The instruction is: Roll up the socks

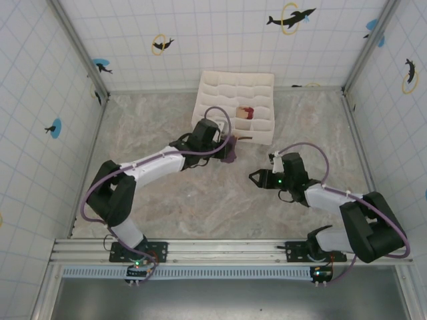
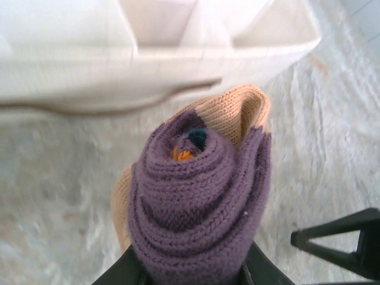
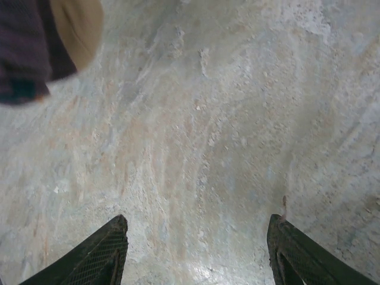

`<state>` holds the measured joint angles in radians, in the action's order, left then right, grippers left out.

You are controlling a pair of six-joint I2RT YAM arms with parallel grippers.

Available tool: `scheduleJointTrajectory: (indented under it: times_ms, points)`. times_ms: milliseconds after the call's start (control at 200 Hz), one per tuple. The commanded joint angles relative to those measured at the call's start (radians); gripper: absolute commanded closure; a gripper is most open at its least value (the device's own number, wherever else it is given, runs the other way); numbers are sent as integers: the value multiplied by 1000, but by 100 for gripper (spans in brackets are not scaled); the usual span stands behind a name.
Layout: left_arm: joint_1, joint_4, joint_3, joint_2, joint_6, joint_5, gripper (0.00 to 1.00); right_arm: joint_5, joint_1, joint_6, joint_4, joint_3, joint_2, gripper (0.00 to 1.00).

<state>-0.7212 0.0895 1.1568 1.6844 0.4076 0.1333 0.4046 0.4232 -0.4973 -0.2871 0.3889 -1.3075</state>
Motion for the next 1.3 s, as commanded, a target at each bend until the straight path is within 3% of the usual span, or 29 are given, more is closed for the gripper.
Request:
scheduleJointTrajectory:
  times_ms: [0, 210, 375, 691, 1096, 1296]
  points:
    - [38, 58, 94, 0, -125, -8, 100, -8, -7, 0, 26, 49, 19, 36]
    - [163, 59, 284, 79, -215, 129, 100, 2, -22, 14, 64, 92, 17, 36]
    - [269, 53, 440, 200, -217, 349, 100, 8, -31, 12, 56, 90, 19, 36]
    - [338, 59, 668, 427, -287, 578, 100, 21, -54, 11, 68, 94, 17, 36]
    - [342, -24, 844, 623, -256, 636, 100, 18, -64, -5, 85, 131, -36, 36]
    - [347, -57, 861, 704, -240, 649, 100, -7, -137, -40, 128, 191, -60, 36]
